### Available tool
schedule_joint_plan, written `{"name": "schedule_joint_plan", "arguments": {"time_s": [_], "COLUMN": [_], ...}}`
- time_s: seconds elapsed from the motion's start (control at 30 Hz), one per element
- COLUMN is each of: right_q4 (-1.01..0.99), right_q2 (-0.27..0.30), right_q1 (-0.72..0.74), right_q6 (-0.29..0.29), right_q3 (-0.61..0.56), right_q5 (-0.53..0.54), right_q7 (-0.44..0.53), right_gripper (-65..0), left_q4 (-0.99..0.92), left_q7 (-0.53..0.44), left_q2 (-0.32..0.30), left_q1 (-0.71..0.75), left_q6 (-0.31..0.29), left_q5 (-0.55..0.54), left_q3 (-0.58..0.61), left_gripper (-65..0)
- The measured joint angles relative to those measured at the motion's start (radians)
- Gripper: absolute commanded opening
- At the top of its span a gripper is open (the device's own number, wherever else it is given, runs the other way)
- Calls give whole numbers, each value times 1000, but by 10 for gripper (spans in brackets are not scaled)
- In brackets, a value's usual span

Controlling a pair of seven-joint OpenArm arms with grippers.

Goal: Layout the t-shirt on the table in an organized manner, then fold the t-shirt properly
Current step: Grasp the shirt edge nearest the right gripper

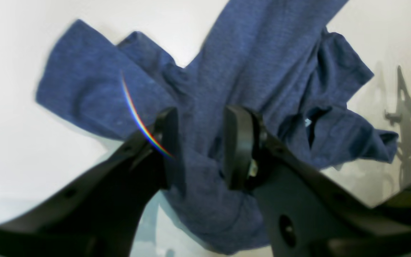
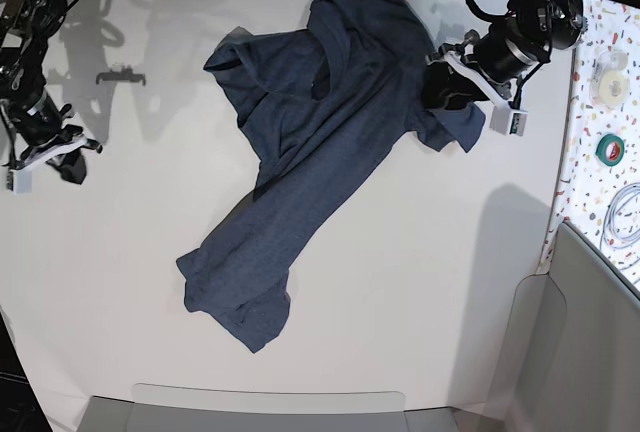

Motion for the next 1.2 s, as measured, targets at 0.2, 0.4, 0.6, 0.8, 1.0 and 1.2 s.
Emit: {"name": "schedule_joint_plan", "arguments": {"time_s": [0.2, 0.4, 0.6, 0.8, 1.0, 1.2], "right_q4": [66, 121, 107, 78, 75, 16], "right_q2": [-174, -209, -245, -264, -264, -261], "right_q1": [-22, -23, -30, -81, -93, -88], "right_q6": [5, 6, 6, 3, 2, 1], "right_q3": [-209, -370, -411, -399, -399, -400], "right_q5": [119, 118, 97, 5, 2, -9], "right_q7": [-74, -74, -66, -71, 15, 28], "right_gripper": [-446, -401, -401, -401, -401, -401], "left_q4": [-20, -20, -20, -21, -22, -22], "left_q7": [-3, -8, -8, -8, -8, -8], "left_q2": [-1, -3, -3, -3, -3, -3], "left_q1": [-8, -8, -8, -9, -9, -9], "left_q6": [-2, -2, -2, 0, 0, 1], "left_q5": [1, 1, 0, 0, 0, 0], "left_q3": [7, 7, 6, 5, 5, 5], "left_gripper": [-451, -451, -451, -451, -451, -451]}}
